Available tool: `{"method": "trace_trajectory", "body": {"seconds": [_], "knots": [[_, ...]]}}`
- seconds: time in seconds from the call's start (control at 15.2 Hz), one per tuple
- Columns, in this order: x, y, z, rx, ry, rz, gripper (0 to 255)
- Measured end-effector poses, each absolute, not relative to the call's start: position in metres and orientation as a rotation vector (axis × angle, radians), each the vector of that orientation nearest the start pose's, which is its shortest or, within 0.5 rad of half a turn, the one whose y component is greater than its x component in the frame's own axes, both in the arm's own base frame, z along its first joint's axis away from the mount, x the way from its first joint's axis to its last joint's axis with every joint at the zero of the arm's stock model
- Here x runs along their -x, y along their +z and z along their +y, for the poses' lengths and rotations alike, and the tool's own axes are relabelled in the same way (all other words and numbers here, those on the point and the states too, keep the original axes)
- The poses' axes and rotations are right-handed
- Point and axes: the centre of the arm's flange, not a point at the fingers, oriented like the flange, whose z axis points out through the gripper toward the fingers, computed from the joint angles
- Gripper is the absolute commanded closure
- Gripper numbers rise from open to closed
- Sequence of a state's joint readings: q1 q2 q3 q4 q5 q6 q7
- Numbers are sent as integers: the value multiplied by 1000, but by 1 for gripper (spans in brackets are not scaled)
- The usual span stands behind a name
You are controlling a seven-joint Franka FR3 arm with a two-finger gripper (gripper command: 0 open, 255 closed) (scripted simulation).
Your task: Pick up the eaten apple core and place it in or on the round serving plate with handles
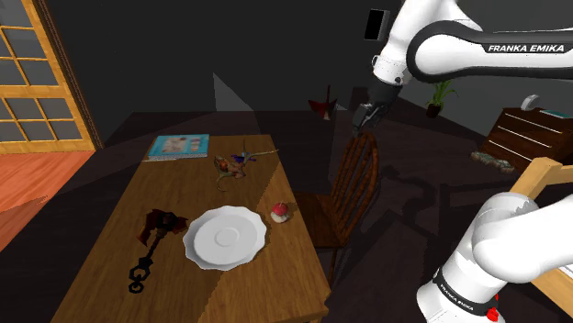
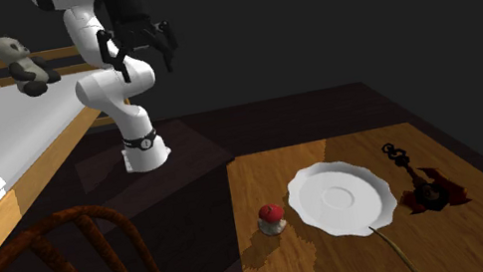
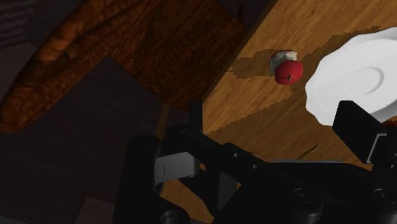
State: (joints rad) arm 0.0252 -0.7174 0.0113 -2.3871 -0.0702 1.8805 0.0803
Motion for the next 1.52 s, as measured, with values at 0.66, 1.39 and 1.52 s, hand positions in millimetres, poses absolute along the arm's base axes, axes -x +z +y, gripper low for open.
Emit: {"method": "trace_trajectory", "body": {"seconds": [0.66, 1.39, 1.52], "knots": [[-417, 476, 43, 3200, -337, -8, 0], [-485, 357, 91, 3213, -334, -75, 0], [-494, 333, 101, 3215, -332, -89, 0]]}}
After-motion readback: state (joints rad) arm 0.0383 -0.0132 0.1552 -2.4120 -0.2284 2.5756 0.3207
